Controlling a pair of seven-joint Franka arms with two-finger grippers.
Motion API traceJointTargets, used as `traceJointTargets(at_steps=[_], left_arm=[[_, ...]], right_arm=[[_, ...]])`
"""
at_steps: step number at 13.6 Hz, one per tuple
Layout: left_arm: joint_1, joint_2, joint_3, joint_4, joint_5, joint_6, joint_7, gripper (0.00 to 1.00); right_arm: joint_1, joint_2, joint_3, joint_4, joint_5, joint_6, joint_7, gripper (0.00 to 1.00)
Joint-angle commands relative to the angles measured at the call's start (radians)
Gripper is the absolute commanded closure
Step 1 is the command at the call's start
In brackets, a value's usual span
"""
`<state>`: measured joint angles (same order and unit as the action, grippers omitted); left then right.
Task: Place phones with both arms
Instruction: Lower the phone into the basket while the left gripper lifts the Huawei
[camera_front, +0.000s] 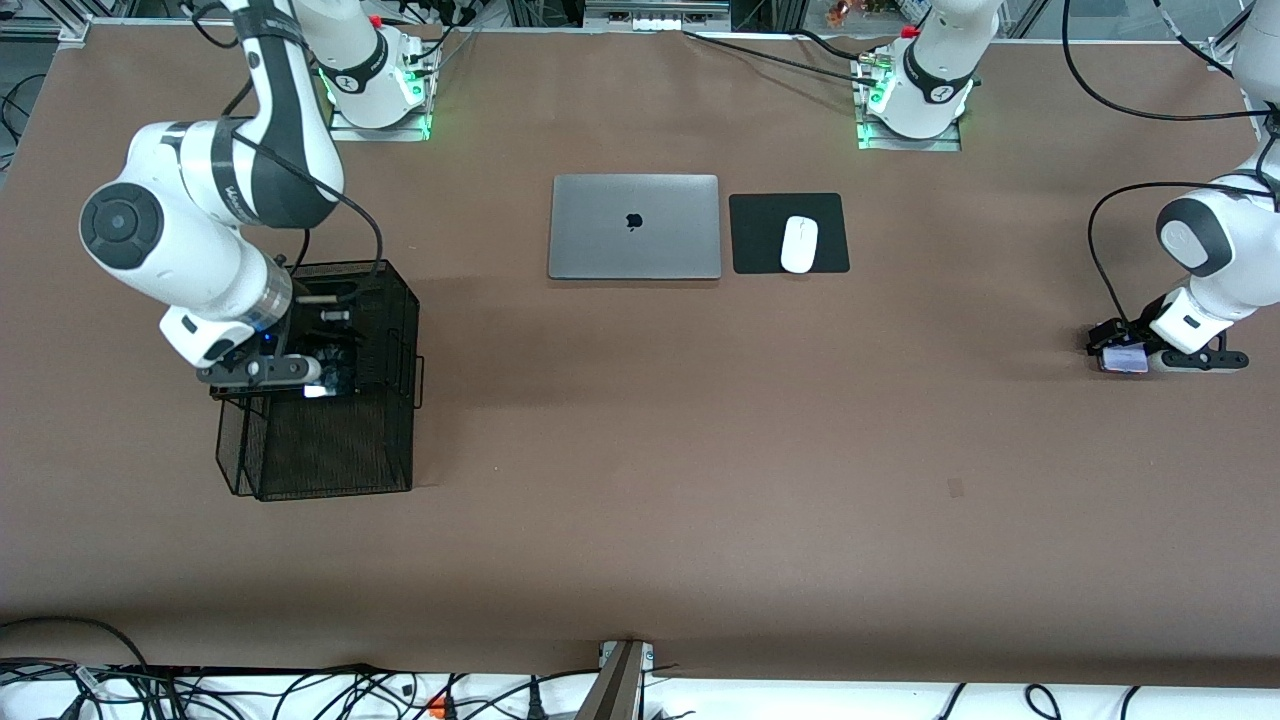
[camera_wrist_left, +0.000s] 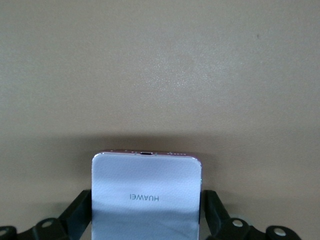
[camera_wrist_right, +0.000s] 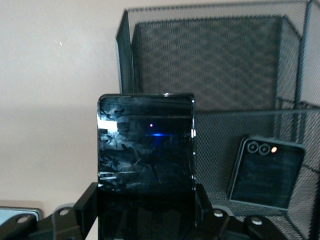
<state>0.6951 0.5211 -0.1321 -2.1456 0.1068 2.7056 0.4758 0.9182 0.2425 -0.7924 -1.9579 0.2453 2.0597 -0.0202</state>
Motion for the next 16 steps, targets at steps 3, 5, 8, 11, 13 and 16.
traceJointTargets(at_steps=[3, 5, 8, 11, 13, 16], left_arm=[[0.009, 0.002, -0.012, 0.009, -0.027, 0.003, -0.002, 0.93], [0.003, 0.000, -0.012, 0.016, -0.027, -0.007, -0.006, 0.96], [-0.006, -0.003, -0.040, 0.117, -0.027, -0.192, -0.020, 1.00], [-0.006, -0.009, -0.073, 0.242, -0.032, -0.410, -0.043, 1.00], [-0.011, -0.009, -0.145, 0.260, -0.029, -0.461, -0.168, 1.00], [-0.035, -0.009, -0.243, 0.276, -0.022, -0.512, -0.296, 1.00]], right_arm=[[0.016, -0.074, -0.028, -0.141, -0.024, 0.069, -0.007, 1.00], [0.016, -0.062, -0.038, -0.144, -0.023, 0.085, -0.006, 1.00], [0.011, -0.017, -0.038, -0.142, -0.020, 0.112, -0.006, 1.00], [0.011, 0.014, -0.038, -0.141, -0.017, 0.131, -0.006, 1.00], [0.010, 0.020, -0.038, -0.139, -0.017, 0.132, -0.006, 1.00], [0.005, 0.020, -0.038, -0.136, -0.008, 0.131, -0.004, 0.70]])
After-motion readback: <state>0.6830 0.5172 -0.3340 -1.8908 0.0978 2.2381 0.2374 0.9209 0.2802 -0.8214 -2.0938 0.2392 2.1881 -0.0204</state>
